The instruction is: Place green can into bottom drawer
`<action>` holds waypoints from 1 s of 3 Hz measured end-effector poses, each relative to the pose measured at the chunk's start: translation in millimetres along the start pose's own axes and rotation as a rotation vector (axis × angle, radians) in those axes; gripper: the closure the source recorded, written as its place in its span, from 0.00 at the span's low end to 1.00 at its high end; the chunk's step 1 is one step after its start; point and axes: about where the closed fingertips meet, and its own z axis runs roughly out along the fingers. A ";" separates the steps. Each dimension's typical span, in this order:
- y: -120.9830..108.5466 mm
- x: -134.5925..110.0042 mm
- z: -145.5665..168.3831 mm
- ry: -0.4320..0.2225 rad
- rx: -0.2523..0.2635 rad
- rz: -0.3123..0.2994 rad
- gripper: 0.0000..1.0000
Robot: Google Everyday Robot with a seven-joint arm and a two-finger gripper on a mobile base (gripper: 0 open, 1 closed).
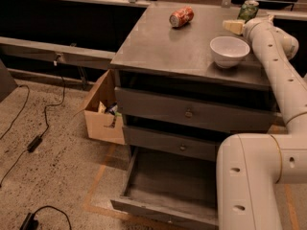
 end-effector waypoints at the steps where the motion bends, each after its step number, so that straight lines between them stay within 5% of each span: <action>1: 3.0 -9.8 -0.9 -0.008 -0.004 0.010 0.00; 3: -2.3 -13.2 -5.4 -0.003 -0.007 0.000 0.42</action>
Offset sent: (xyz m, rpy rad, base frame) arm 0.0563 -0.0359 0.0378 0.0005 -0.0049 0.0027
